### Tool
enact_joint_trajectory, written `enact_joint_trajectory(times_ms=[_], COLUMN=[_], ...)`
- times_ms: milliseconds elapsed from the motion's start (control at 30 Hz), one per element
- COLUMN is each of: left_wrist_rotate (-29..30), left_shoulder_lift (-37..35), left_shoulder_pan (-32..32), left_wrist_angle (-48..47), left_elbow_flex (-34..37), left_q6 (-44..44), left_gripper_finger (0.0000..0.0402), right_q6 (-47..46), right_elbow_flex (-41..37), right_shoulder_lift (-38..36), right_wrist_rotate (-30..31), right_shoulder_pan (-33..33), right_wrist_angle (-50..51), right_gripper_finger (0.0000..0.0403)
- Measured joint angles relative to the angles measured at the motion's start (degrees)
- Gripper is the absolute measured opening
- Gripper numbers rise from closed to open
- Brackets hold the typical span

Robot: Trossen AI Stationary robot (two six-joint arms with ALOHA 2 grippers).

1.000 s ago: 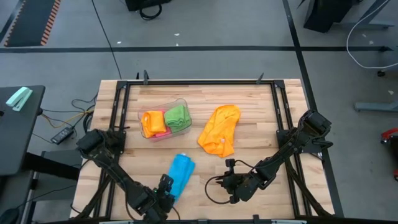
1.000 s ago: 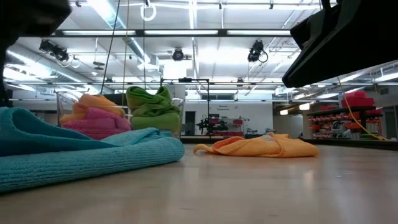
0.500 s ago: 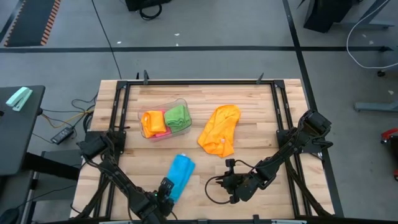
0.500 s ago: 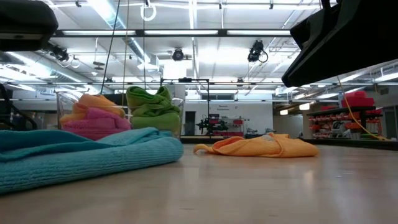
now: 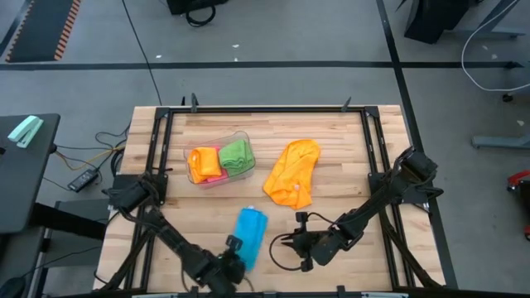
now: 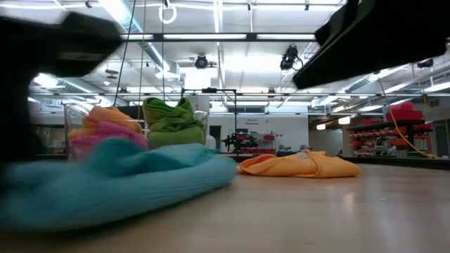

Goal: Fold microfiber towels
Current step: Fold the blue microfiber towel

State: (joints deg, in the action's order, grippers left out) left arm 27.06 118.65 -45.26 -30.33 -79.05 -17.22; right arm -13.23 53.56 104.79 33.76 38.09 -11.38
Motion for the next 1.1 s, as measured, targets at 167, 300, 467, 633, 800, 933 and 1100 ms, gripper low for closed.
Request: enact_joint_trajectory(times_ms=[167,300,467,633,800,933,1100], left_wrist_rotate=[-5.9,-10.4,-13.5,-15.1,-15.1,-14.8,-13.9], left_shoulder_lift=[-0.1,-0.1,-0.2,-0.2,-0.3,-0.3,-0.5], left_shoulder_pan=[3.1,5.3,7.0,7.5,7.8,8.8,11.3], left_wrist_angle=[2.1,3.8,6.1,7.2,4.7,2.4,-0.1], left_elbow_flex=[-2.1,-2.2,-2.3,-2.3,-4.5,-7.5,-8.5], left_q6=[1.0,-0.4,0.2,1.3,-0.5,-0.2,0.3], left_gripper_finger=[0.0012,0.0021,0.003,0.0014,0.0031,0.0038,0.0021], right_q6=[3.0,5.7,8.6,10.6,5.7,2.2,-0.2], right_elbow_flex=[0.0,0.0,0.0,0.4,0.5,0.6,0.7], right_shoulder_lift=[4.9,7.4,11.6,16.0,17.0,17.0,16.9], right_wrist_rotate=[0.3,2.6,2.1,0.4,-2.7,-2.9,-4.9], right_shoulder_pan=[-2.6,-4.1,-4.9,-5.0,-4.9,-4.6,-4.3], right_wrist_angle=[-7.4,-14.4,-21.8,-27.3,-24.5,-21.6,-20.1], right_gripper_finger=[0.0049,0.0049,0.0049,0.0049,0.0049,0.0049,0.0049])
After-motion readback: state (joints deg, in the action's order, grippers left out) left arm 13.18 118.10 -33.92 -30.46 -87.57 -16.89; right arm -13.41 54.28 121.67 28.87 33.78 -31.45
